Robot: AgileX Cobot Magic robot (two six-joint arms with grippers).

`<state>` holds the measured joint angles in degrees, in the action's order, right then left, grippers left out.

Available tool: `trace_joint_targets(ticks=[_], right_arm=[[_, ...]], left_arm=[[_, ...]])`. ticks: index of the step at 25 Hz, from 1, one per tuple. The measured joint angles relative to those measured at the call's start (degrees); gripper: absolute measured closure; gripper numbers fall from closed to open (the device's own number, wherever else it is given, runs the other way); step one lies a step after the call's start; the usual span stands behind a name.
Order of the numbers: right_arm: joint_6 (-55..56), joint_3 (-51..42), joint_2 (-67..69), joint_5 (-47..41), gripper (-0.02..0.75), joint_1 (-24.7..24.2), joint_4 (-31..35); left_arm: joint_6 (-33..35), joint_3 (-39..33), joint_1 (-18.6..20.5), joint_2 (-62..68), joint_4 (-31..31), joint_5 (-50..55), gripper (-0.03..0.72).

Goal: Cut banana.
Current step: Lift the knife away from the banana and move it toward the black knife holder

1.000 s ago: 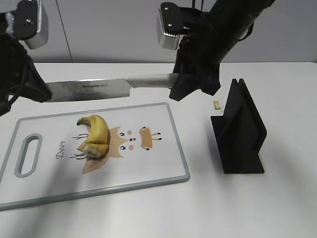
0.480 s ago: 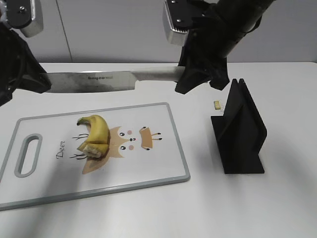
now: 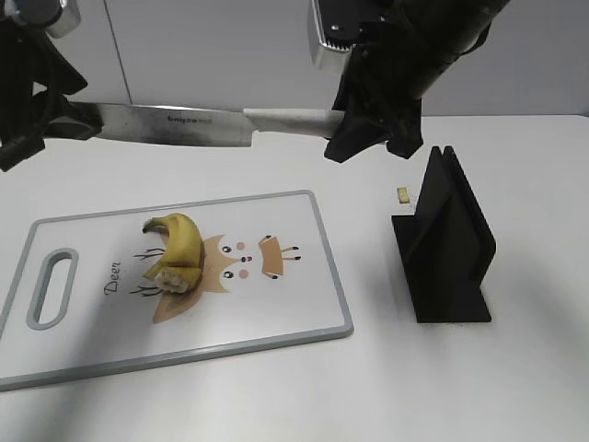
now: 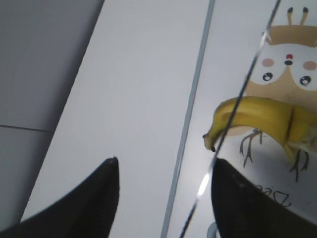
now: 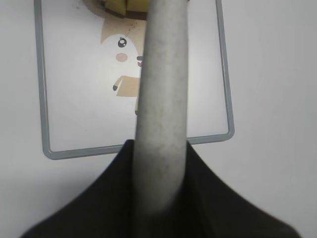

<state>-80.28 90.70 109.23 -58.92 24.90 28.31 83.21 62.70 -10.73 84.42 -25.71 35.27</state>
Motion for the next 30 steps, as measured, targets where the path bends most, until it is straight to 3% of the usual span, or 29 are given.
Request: trace_joint_targets(ticks=[8, 24, 30], right_arm=[[2.99, 0.11, -0.94, -0.43, 0.554, -0.33, 2.61], [12.26, 4.71, -1.64, -4.65, 0.561, 0.20, 3.46], [13.88, 4.84, -1.74, -8.51, 0.561, 0.25, 0.27]], left_arm=[[0.00, 0.00, 0.26, 0.00, -0.22, -0.68, 0.129], [-0.11, 0.23, 0.37, -4.37, 1.72, 8.75, 0.132], [-0.17, 0.23, 0.37, -7.06, 4.98, 7.60, 0.133]])
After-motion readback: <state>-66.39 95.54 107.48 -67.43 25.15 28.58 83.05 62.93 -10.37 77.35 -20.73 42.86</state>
